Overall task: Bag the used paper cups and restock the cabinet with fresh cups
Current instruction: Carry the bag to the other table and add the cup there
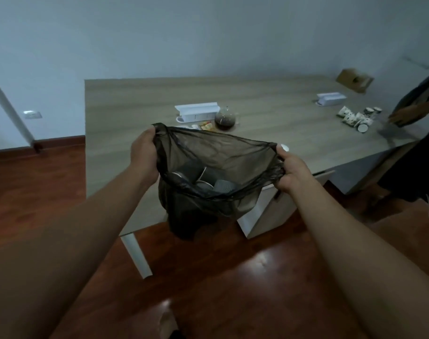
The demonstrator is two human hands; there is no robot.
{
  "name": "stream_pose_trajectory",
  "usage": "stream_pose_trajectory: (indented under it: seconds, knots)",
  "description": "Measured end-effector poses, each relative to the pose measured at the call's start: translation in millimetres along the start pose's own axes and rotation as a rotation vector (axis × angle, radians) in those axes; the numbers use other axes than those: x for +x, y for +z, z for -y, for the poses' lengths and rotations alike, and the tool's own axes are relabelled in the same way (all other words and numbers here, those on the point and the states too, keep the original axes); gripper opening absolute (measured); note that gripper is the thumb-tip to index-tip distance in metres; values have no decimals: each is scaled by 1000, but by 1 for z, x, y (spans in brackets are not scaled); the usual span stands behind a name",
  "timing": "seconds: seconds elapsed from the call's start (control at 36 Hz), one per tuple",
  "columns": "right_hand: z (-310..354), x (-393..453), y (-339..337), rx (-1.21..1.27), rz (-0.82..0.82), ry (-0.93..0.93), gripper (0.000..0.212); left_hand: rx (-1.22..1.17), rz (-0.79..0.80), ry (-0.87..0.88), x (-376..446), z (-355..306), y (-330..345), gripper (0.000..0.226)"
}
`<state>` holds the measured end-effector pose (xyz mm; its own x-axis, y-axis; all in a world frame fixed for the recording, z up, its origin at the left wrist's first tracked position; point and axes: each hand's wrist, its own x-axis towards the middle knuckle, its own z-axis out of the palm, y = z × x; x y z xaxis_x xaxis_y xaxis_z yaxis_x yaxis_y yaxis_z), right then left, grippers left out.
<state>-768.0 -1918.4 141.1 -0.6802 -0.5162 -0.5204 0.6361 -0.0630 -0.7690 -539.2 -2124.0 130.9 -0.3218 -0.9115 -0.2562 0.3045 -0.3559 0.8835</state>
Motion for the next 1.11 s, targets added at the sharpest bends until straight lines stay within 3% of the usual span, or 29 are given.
stream_pose_trajectory:
  seconds: [0.22, 0.33, 0.5, 0.69, 0.78, 0.94, 1.03, 1.11]
  knots:
    - [41, 95, 43, 0, 11, -36, 30, -62, 66, -86, 66, -7, 51, 24]
    - [48, 140, 66, -20, -12, -24, 30, -35, 27, -100, 97, 5, 67, 24]
    - [57, 200, 86, -36, 60, 8, 32, -27, 22, -133, 116, 33, 90, 26]
    - [62, 269, 84, -123, 181, 93, 38, -114, -93, -122, 125, 53, 117, 25]
    - [56, 291, 69, -299, 180, 122, 22, -143, -57, -94, 122, 53, 133, 28]
    - [45, 329, 21, -487, 88, 176, 33, -145, -89, -107, 113, 63, 155, 33]
    - [50, 342, 0, -823, 112, 40, 33, -194, -58, -112, 111, 64, 159, 59]
    - [52, 359, -17, -1302, 81, -233, 45, -157, -32, -103, 111, 62, 158, 53]
